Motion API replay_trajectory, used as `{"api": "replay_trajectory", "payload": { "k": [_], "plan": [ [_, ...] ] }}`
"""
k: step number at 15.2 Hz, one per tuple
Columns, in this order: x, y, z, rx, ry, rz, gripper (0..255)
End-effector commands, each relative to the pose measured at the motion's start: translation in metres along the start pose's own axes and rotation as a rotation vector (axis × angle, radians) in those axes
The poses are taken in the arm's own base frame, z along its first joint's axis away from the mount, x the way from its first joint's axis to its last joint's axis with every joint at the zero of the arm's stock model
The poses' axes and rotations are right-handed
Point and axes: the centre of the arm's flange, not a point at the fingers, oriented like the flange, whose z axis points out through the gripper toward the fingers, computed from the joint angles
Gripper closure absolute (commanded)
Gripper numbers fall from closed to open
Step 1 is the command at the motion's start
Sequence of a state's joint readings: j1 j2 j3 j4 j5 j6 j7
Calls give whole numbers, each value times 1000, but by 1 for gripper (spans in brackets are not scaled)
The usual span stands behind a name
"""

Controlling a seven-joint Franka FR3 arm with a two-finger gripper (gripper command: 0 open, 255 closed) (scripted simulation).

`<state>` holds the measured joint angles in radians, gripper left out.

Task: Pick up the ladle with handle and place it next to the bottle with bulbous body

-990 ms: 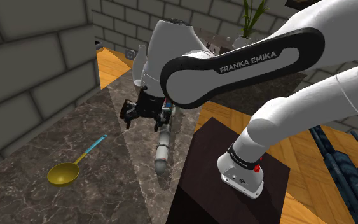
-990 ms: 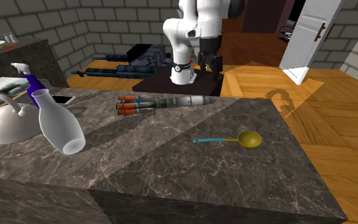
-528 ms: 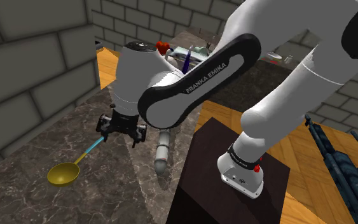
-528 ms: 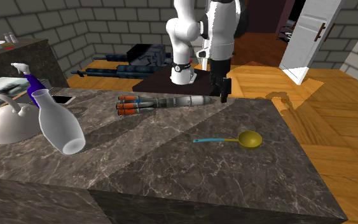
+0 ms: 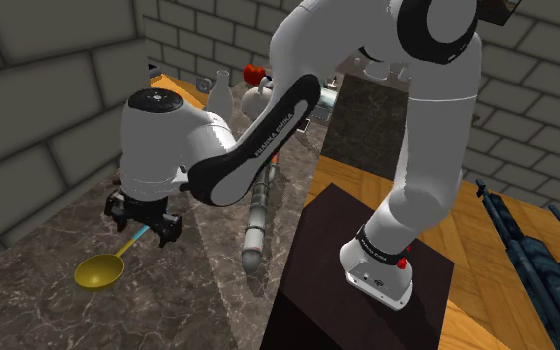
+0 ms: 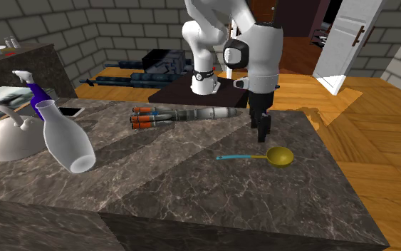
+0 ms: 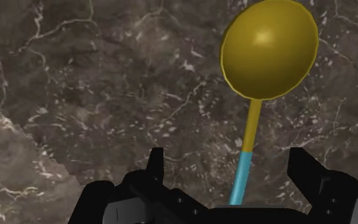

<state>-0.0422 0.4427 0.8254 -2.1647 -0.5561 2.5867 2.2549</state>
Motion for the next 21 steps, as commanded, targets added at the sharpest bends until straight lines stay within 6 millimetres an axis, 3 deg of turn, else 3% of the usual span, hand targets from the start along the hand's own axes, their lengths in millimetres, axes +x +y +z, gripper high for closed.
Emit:
{"api": "replay_trajectory", "payload": {
  "k": [1, 4, 11, 19, 20, 21],
  "plan": [
    [-5, -15, 22, 3, 9, 53, 0],
    [-10, -37, 44, 7, 13, 115, 0],
    [-10, -37, 81, 7, 13, 115, 0],
    [-10, -37, 84, 7, 13, 115, 0],
    [-10, -37, 84, 7, 13, 115, 255],
    [-10, -37, 84, 7, 13, 115, 255]
  ]
}}
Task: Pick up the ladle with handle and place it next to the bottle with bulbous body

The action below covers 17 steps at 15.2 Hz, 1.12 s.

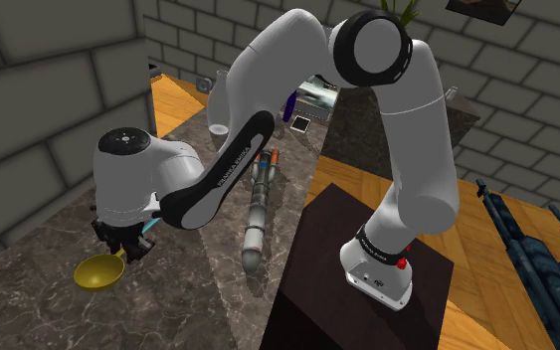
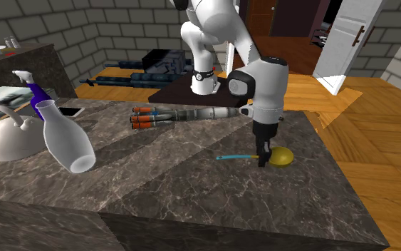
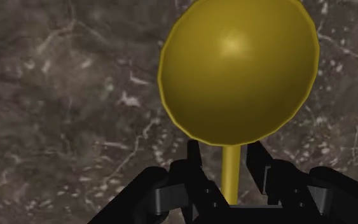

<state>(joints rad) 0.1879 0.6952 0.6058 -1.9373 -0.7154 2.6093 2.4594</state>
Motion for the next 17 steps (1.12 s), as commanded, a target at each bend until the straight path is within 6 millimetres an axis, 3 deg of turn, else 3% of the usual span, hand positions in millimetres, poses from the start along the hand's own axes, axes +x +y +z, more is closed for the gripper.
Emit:
{"api": "replay_trajectory", "payload": {
  "k": [1, 8, 17],
  "plan": [
    [1, -1, 1, 1, -1, 2, 255],
    [1, -1, 1, 1, -1, 2, 255],
    [-3, -8, -46, 1, -1, 2, 255]
  ]
}}
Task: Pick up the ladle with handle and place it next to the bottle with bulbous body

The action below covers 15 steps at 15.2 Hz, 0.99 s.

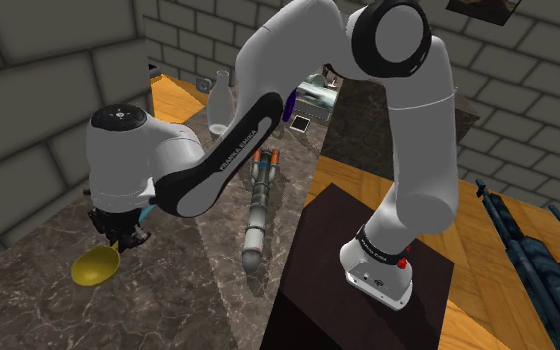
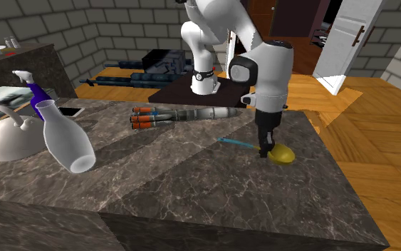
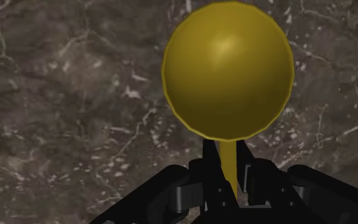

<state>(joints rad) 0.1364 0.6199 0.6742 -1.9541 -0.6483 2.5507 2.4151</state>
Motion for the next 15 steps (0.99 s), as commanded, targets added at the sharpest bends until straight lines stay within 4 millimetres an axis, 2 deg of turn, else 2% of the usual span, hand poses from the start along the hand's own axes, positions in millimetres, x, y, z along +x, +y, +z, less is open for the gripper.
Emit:
{"api": "replay_trajectory", "payload": {
  "k": [1, 15],
  "plan": [
    [0, -2, -11, 0, 0, 0, 255],
    [-6, -14, -83, 0, 0, 0, 255]
  ]
}}
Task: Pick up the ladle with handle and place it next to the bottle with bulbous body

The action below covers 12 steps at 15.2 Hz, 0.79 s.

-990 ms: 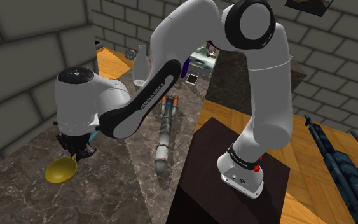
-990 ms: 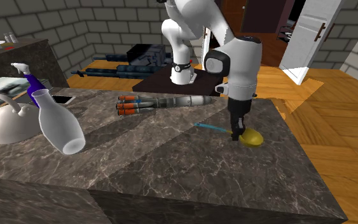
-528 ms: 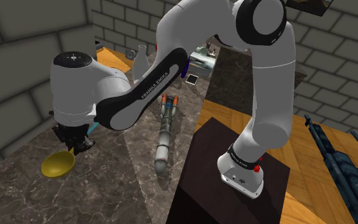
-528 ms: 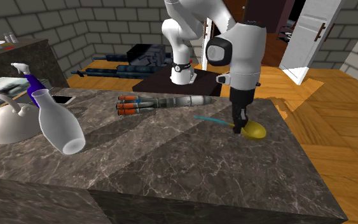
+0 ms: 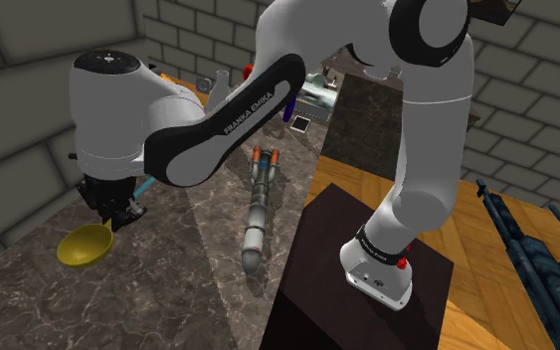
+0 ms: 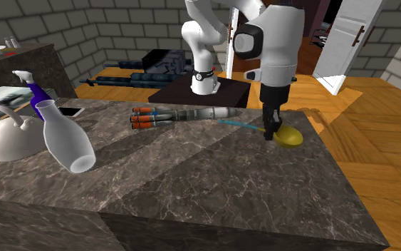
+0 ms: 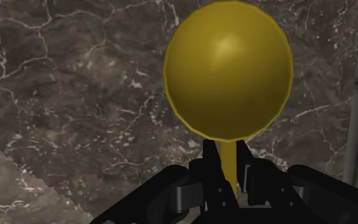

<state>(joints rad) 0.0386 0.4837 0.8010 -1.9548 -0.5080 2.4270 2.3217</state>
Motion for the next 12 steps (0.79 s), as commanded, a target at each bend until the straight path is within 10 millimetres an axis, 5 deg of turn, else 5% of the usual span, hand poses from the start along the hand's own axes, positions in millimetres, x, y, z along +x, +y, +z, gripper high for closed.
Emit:
{"api": "replay_trajectory", "payload": {
  "k": [1, 12],
  "plan": [
    [-1, -3, -10, 0, 0, 0, 255],
    [-6, -12, -68, 0, 0, 0, 255]
  ]
}}
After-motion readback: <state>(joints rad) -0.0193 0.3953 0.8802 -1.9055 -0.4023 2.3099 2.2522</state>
